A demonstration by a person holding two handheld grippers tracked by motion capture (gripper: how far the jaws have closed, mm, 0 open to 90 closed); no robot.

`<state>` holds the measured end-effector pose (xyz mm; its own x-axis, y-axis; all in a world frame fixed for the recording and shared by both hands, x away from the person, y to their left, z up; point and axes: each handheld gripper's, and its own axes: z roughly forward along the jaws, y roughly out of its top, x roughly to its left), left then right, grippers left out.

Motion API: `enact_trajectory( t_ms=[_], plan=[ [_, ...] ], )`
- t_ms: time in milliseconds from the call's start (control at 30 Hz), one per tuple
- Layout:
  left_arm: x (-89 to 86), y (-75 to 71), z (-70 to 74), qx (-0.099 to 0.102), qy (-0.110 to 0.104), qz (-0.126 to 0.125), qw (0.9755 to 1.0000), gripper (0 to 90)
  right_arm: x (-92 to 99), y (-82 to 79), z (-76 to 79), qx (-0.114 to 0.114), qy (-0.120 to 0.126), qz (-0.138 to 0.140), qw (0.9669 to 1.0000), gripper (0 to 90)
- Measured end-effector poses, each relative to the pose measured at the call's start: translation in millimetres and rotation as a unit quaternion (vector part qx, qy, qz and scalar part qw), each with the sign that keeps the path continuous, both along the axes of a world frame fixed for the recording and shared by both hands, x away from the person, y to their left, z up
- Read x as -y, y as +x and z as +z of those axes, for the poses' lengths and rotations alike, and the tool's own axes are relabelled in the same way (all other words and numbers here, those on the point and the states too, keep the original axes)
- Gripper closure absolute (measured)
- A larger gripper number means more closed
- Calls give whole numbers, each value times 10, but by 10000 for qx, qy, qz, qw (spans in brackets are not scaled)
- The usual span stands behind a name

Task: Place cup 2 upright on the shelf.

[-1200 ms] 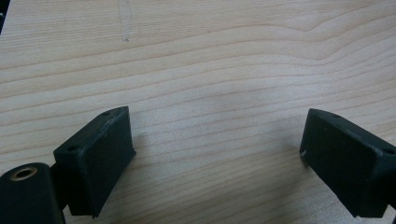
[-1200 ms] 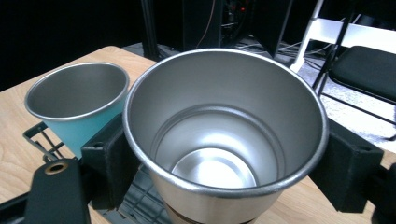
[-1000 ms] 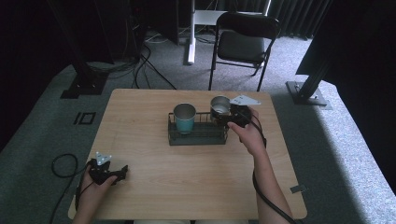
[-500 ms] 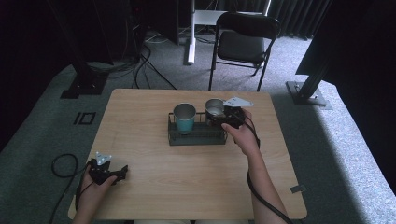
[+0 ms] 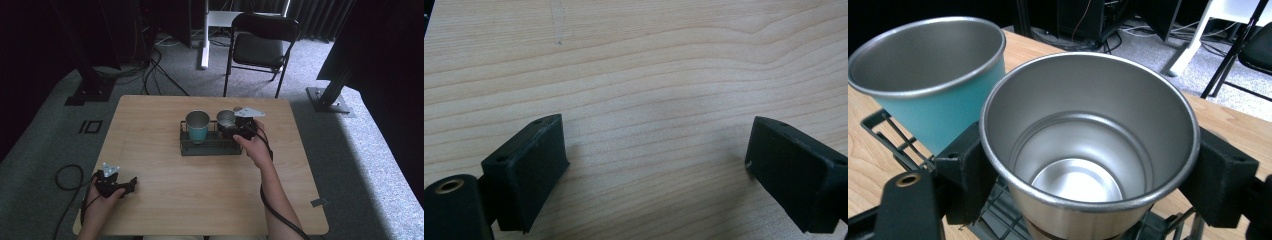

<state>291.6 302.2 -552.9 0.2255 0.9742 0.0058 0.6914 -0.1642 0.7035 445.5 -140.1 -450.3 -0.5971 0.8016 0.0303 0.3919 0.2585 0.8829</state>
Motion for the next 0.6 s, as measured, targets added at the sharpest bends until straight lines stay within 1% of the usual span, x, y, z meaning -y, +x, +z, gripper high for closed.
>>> enact_trajectory(
  t_ms=[167,233,433,600],
  plan=[
    [0,0,0,-1,0,-1,10000,102,-48,1,-70,-35,-59,44,10000,181],
    [1,0,0,1,-3,3,10000,102,-62,1,-91,-83,-40,50,9999,181],
    [0,0,0,0,0,0,10000,102,-83,-7,-140,-77,-77,59,9999,181],
    [0,0,0,-1,0,0,10000,102,-96,-18,-188,-82,-173,72,9998,181]
  ],
)
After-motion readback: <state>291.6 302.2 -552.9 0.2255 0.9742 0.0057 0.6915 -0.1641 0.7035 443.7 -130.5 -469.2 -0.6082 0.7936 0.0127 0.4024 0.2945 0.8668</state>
